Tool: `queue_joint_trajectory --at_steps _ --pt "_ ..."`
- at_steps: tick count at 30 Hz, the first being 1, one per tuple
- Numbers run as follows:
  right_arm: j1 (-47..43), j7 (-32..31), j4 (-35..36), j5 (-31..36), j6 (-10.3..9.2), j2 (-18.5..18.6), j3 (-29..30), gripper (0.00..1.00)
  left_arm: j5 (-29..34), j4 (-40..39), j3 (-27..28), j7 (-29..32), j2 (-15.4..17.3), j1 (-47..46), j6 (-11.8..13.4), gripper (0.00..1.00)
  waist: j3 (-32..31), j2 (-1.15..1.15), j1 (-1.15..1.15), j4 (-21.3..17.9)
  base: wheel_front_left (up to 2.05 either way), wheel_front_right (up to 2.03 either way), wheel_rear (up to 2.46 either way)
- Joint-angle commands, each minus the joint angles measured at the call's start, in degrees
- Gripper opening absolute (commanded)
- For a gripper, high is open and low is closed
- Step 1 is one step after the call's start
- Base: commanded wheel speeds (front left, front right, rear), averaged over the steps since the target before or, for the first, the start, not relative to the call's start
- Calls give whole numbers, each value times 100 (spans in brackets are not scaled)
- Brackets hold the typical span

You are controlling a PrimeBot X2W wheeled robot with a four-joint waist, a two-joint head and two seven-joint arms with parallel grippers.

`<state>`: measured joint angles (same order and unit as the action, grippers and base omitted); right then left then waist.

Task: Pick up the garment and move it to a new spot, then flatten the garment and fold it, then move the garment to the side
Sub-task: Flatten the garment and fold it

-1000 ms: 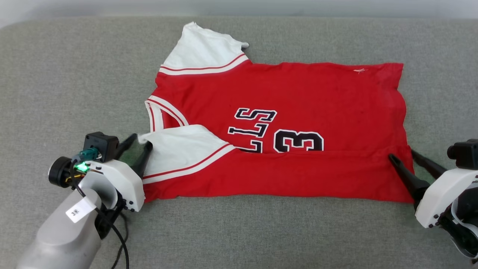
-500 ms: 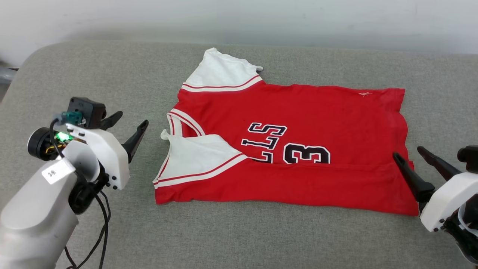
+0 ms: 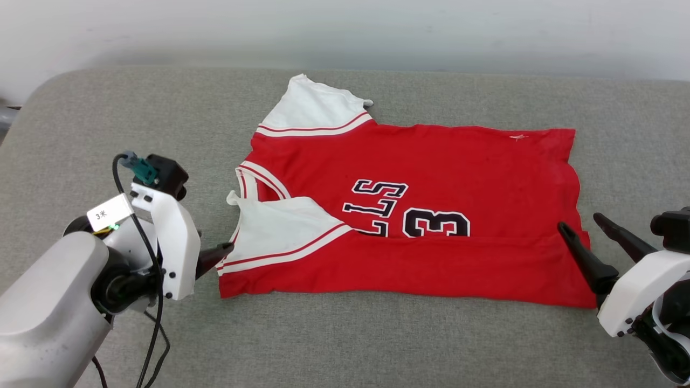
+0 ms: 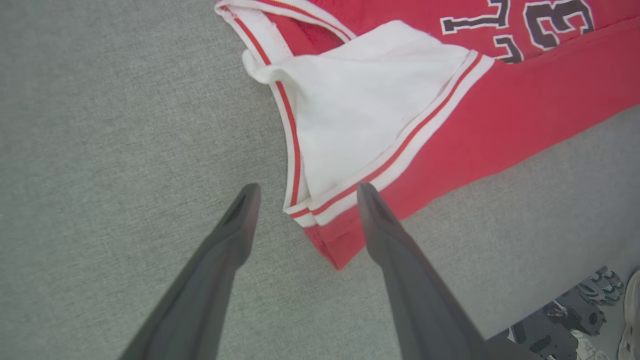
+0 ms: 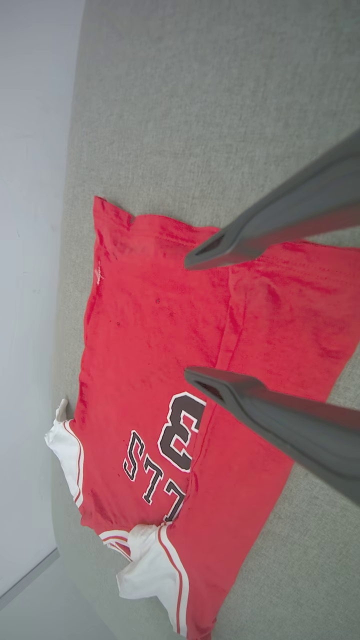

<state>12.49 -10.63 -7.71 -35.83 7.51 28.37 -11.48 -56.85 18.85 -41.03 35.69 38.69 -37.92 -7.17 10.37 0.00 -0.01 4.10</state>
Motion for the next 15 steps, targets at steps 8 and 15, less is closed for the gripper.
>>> queue_joint_trajectory --at_steps 8,15 --pt "111 -38 30 9 -6 -110 -82 100 -192 268 -217 484 -86 209 56 100 195 0 1 -194 0 0 0" --pt "240 -6 -30 -12 -5 -121 -222 100 -191 893 -382 508 -235 385 52 100 350 0 1 -339 0 0 0"
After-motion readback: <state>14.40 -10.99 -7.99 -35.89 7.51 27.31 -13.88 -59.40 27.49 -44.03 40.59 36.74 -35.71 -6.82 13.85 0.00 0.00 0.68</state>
